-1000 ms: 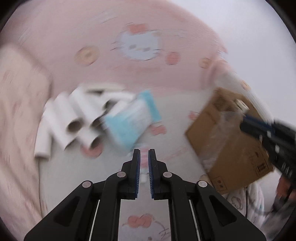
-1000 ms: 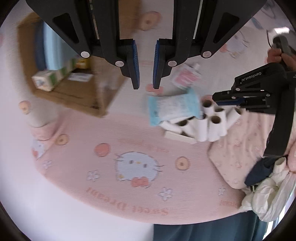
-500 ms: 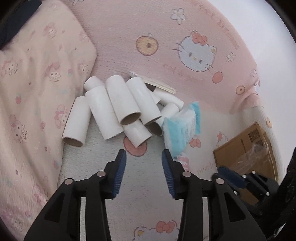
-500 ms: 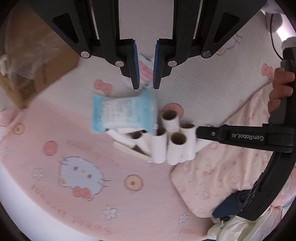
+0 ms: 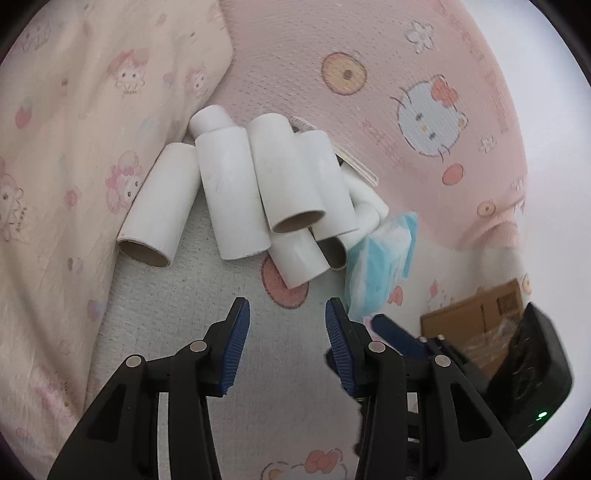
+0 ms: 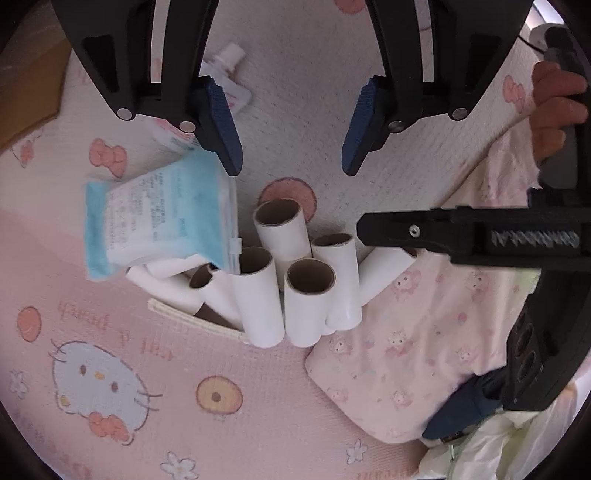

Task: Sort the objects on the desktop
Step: 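Move the right tool over the pile of white tubes on the bed, then close the right gripper around a white tube and lift it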

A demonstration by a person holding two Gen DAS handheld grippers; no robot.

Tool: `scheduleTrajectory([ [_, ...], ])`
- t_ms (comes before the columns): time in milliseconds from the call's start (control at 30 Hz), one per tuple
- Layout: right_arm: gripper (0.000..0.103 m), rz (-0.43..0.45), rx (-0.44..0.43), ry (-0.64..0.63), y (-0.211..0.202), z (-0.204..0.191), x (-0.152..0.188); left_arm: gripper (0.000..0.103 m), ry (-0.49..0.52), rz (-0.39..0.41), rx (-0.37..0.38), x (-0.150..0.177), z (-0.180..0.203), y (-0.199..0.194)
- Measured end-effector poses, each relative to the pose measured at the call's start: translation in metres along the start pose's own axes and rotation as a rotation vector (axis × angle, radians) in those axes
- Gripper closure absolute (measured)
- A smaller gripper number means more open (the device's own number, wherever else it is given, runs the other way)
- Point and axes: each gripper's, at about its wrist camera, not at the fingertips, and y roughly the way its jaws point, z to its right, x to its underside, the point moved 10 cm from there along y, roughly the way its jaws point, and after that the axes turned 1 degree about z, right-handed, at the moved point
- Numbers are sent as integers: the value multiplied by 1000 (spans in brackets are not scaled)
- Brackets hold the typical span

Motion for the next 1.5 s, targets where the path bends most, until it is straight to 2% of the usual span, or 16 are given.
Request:
scheduleTrajectory([
  [233, 50, -1, -61, 57, 33, 1, -6, 56, -48, -6, 65, -11, 2, 27],
  [367, 50, 18, -38, 66, 46, 10, -17, 56, -99, -53, 90, -10, -1, 50],
  [600, 49, 20, -36, 91, 64, 22, -31, 57, -168, -67, 126, -18, -4, 68],
  [767, 50, -19, -81, 94, 79, 22, -30, 58, -186, -55, 116, -26, -8, 74],
  [800, 51, -21, -88, 96, 81, 22, -30, 61, -190, -55, 123, -26, -7, 74],
  [833, 57, -23, -99, 96, 82, 20, -30, 63, -193, -56, 131, -26, -7, 74],
  [900, 60, -30, -101, 88, 83, 16, -30, 69, -191, -51, 142, -26, -5, 72],
  [1133, 62, -46, -105, 105, 79, 11, -26, 70, -142, -58, 119, -18, -2, 63],
  [1500, 63, -107, -87, 134, 48, -5, 9, 70, -44, -92, 96, 31, 14, 39],
])
